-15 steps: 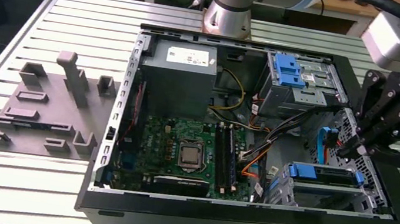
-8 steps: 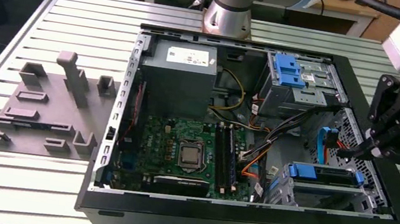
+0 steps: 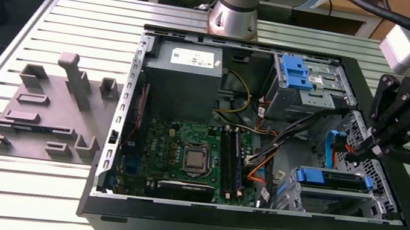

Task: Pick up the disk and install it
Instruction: 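Insert the first disk wire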

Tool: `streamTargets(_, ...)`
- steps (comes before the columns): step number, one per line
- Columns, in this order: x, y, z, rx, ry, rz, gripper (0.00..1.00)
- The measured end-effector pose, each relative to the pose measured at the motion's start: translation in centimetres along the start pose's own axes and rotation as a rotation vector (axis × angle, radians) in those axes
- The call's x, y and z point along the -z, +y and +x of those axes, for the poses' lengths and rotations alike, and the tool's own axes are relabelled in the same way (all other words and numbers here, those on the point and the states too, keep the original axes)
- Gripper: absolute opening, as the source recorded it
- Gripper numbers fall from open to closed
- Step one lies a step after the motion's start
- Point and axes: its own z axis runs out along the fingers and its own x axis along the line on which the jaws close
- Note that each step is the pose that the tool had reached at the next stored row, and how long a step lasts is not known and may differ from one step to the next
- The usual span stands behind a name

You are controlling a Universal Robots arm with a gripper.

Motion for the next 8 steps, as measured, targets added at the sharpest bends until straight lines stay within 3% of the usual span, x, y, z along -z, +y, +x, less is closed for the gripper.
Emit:
streamTargets(4,-0.26,-0.03,-0.11,-0.005,-0.0004,0.0118,0.11)
streamTargets(8,-0.28,-0.04,-0.14,-0.006,0.0006,0.0123,0.11)
